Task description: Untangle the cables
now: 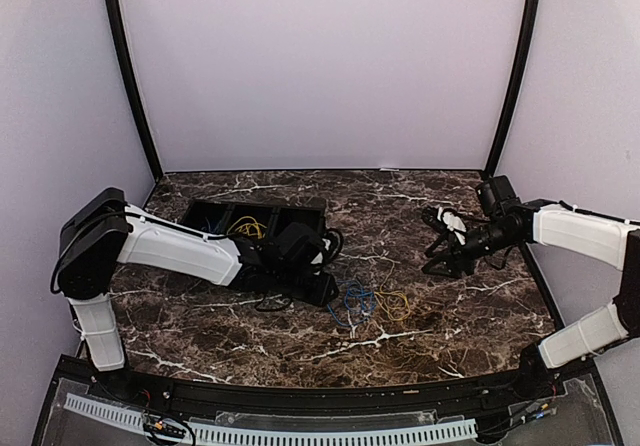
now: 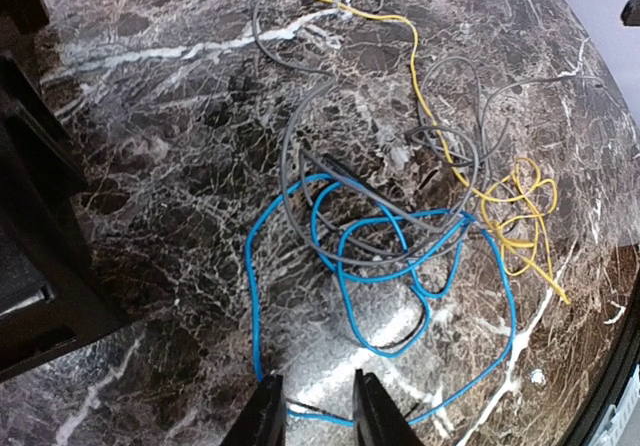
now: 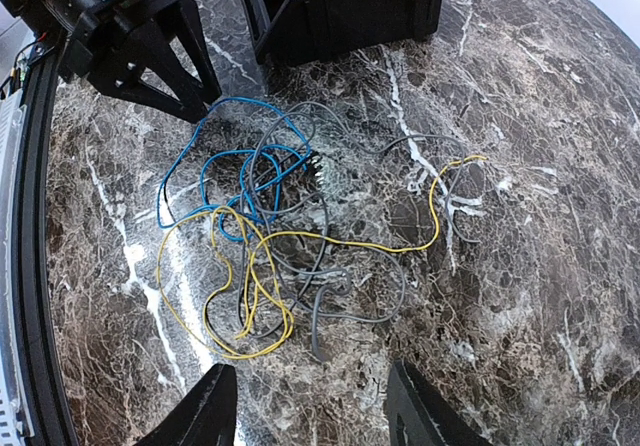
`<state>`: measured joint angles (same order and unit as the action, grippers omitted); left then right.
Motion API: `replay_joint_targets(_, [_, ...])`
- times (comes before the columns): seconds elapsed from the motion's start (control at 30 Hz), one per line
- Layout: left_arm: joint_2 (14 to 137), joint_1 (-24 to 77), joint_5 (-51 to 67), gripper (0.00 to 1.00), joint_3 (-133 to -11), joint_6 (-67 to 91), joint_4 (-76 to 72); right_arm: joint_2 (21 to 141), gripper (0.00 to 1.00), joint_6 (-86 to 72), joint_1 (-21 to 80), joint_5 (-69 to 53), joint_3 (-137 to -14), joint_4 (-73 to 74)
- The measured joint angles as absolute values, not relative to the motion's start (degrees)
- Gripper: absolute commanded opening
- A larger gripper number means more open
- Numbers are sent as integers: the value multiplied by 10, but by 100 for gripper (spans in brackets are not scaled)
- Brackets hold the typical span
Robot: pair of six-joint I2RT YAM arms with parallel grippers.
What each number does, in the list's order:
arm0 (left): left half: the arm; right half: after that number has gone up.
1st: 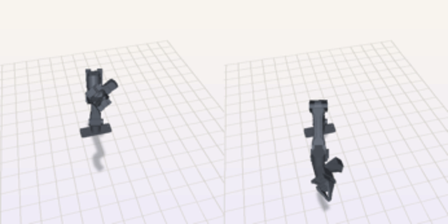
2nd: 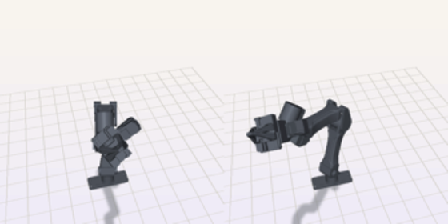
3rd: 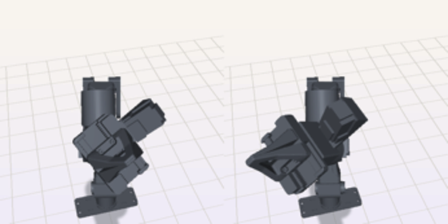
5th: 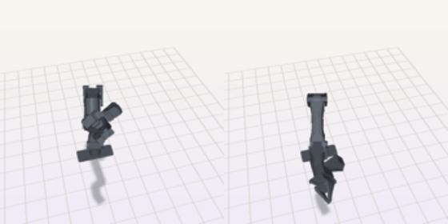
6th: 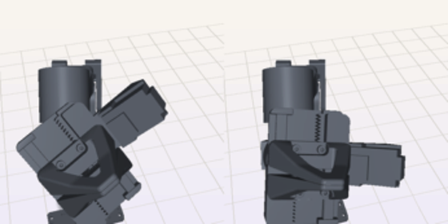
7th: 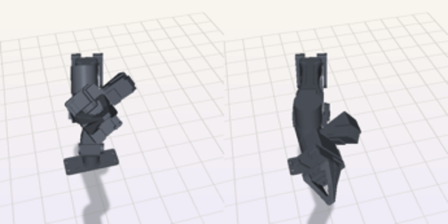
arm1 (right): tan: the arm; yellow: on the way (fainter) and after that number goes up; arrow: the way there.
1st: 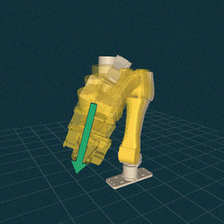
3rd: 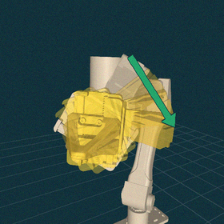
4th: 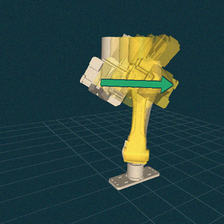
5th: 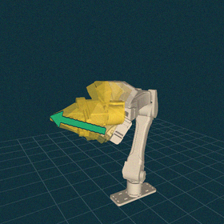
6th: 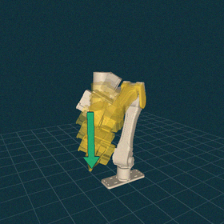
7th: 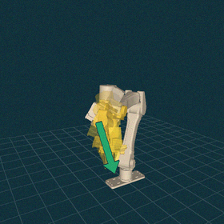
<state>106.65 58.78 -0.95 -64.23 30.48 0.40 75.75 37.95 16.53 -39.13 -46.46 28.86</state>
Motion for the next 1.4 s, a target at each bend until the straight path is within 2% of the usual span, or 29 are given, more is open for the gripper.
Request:
replay_joint_targets(0.13, [1096,588,-11,15,-641,321,-10,757,54,381,166,-391,-465,289])
replay_joint_targets(0.27, [1113,588,-16,1,-641,327,-13,757,53,382,166,-391,-465,289])
replay_joint_targets(0.3, [1114,588,-17,0,-641,329,-13,757,53,383,166,-391,-465,289])
replay_joint_targets(0.57, [1114,588,-38,0,-643,330,-12,762,53,385,177,-391,-465,291])
replay_joint_targets(0.67, [1105,588,-46,9,-642,330,-8,767,53,385,184,-391,-465,292])
replay_joint_targets(0.77, [1080,588,-59,23,-637,331,-7,770,53,385,187,-391,-465,292])
replay_joint_targets(0.97, [1049,588,-73,34,-624,332,-19,771,53,385,190,-391,-465,293])
replay_joint_targets(1.13, [1063,586,-69,34,-627,341,-19,774,55,385,198,-389,-467,294])
replay_joint_targets(1.27, [1092,582,-58,27,-629,352,-18,774,60,388,214,-387,-479,298])
replay_joint_targets(1.4, [1108,578,-43,21,-629,356,-22,775,61,401,244,-378,-492,301])
